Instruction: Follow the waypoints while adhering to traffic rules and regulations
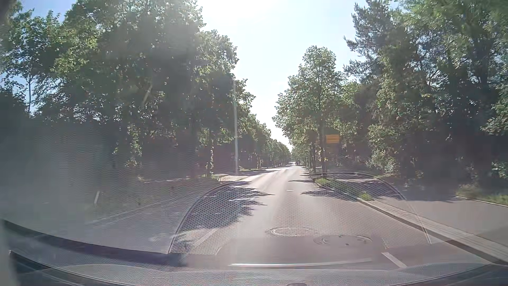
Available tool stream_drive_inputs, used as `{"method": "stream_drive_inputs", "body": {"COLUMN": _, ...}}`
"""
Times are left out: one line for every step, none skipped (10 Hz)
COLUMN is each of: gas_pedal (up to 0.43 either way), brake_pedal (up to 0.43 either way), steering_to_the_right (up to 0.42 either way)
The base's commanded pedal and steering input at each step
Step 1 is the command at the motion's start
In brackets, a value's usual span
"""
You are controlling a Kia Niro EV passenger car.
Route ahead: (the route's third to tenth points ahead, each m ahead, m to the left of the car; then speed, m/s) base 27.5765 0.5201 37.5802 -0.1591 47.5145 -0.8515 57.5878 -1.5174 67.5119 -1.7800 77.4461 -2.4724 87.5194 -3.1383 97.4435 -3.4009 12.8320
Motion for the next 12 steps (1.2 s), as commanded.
{"method": "stream_drive_inputs", "body": {"gas_pedal": 0.370, "brake_pedal": 0.012, "steering_to_the_right": 0.026}}
{"method": "stream_drive_inputs", "body": {"gas_pedal": 0.370, "brake_pedal": 0.012, "steering_to_the_right": 0.027}}
{"method": "stream_drive_inputs", "body": {"gas_pedal": 0.370, "brake_pedal": 0.012, "steering_to_the_right": 0.026}}
{"method": "stream_drive_inputs", "body": {"gas_pedal": 0.370, "brake_pedal": 0.012, "steering_to_the_right": 0.026}}
{"method": "stream_drive_inputs", "body": {"gas_pedal": 0.370, "brake_pedal": 0.012, "steering_to_the_right": 0.025}}
{"method": "stream_drive_inputs", "body": {"gas_pedal": 0.370, "brake_pedal": 0.012, "steering_to_the_right": 0.023}}
{"method": "stream_drive_inputs", "body": {"gas_pedal": 0.370, "brake_pedal": 0.012, "steering_to_the_right": 0.019}}
{"method": "stream_drive_inputs", "body": {"gas_pedal": 0.370, "brake_pedal": 0.012, "steering_to_the_right": 0.016}}
{"method": "stream_drive_inputs", "body": {"gas_pedal": 0.370, "brake_pedal": 0.012, "steering_to_the_right": 0.009}}
{"method": "stream_drive_inputs", "body": {"gas_pedal": 0.370, "brake_pedal": 0.012, "steering_to_the_right": 0.005}}
{"method": "stream_drive_inputs", "body": {"gas_pedal": 0.370, "brake_pedal": 0.012, "steering_to_the_right": 0.004}}
{"method": "stream_drive_inputs", "body": {"gas_pedal": 0.370, "brake_pedal": 0.012, "steering_to_the_right": 0.009}}
